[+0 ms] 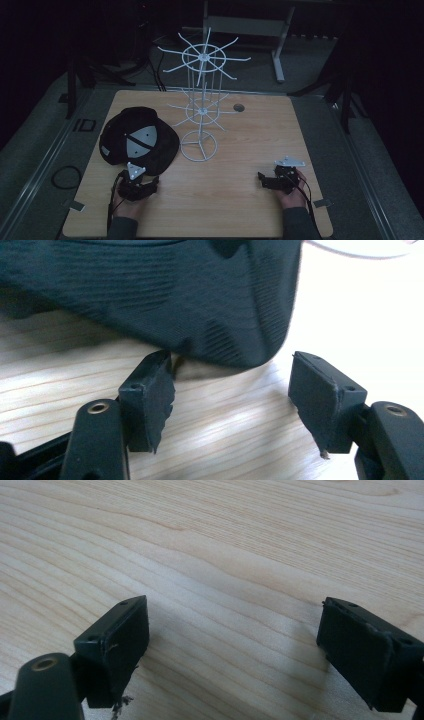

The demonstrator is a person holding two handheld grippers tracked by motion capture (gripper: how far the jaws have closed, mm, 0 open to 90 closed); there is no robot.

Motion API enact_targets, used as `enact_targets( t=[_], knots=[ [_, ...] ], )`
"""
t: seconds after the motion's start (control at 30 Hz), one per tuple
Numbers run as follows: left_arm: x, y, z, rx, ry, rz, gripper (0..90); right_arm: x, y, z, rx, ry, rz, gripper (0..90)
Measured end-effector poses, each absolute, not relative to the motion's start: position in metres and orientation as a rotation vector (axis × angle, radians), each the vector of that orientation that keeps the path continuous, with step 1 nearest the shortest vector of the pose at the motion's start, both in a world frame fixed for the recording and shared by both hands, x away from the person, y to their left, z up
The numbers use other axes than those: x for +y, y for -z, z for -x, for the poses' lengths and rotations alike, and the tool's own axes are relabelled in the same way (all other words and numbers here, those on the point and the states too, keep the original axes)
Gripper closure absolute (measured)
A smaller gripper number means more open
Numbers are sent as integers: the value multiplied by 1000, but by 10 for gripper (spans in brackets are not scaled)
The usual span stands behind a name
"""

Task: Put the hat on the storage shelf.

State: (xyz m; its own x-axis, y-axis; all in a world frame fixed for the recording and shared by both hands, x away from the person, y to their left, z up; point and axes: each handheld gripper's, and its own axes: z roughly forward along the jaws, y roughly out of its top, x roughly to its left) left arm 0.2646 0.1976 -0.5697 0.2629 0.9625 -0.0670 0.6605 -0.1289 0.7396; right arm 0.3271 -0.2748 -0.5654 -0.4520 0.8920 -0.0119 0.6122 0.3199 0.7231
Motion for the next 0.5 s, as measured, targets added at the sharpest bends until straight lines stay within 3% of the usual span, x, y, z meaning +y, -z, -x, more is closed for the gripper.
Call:
enact_targets(
  t=[0.33, 0.5],
  knots=[
    [194, 570, -274, 1545, -489, -1702, 411, -275, 565, -327, 2181, -923, -1331, 131],
    [197, 571, -277, 1583, -460, -1642, 483, -275, 565, -327, 2182, -923, -1331, 131]
  ],
)
